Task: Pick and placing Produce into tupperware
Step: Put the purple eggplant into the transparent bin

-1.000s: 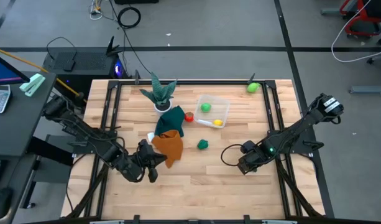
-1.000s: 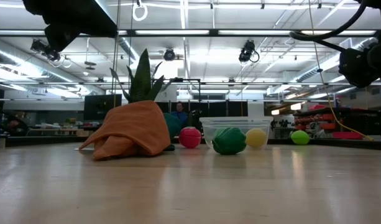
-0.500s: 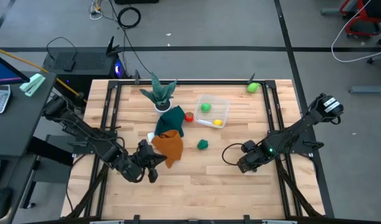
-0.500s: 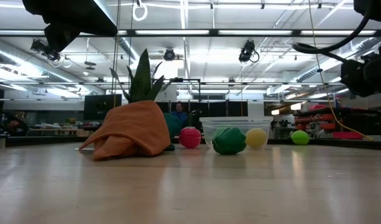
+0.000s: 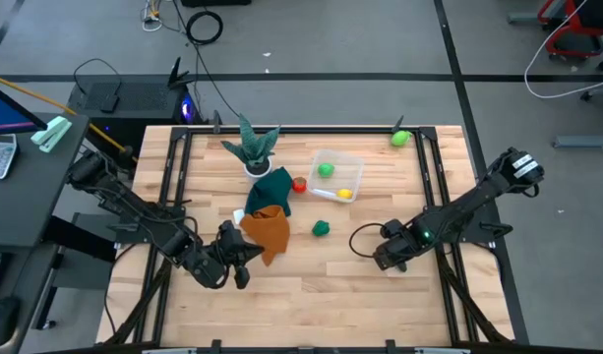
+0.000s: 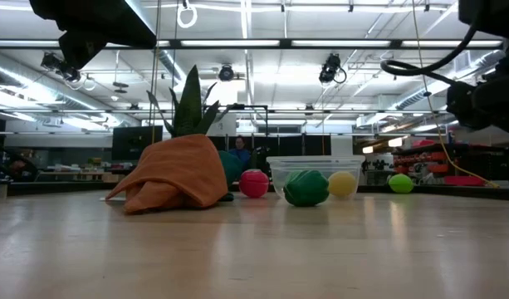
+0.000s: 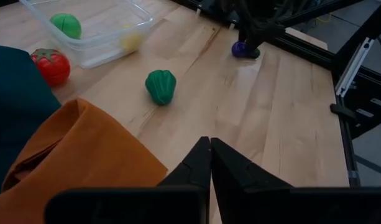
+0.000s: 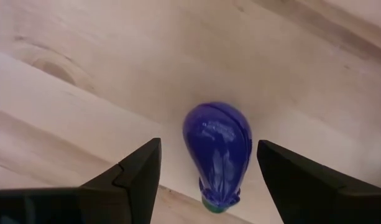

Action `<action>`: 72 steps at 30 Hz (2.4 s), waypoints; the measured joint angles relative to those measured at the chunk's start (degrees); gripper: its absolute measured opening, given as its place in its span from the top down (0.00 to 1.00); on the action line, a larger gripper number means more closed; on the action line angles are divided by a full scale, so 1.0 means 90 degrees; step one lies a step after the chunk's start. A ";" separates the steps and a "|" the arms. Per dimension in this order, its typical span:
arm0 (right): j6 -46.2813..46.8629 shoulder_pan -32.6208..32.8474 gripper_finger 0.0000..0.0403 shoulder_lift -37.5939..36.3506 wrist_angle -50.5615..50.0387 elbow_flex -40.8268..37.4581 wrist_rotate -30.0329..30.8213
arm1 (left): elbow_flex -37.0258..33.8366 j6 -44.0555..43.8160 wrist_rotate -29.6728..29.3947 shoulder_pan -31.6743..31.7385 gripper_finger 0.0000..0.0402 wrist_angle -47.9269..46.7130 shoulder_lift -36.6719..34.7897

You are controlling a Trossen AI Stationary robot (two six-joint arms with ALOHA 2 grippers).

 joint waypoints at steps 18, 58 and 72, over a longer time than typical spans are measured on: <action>-0.0582 -0.0265 0.46 0.0001 0.0303 -0.0271 -0.0432 | 0.0000 -0.0002 -0.0002 0.0000 0.95 0.0000 0.0000; -0.1942 -0.1387 0.73 0.0003 0.1047 0.0579 0.0341 | 0.0000 -0.0127 0.0022 0.0250 0.94 -0.0001 0.0001; -0.4500 -0.3715 0.73 0.0002 0.1428 0.1289 0.0659 | 0.0000 -0.0175 0.0024 0.0250 0.96 -0.0002 0.0000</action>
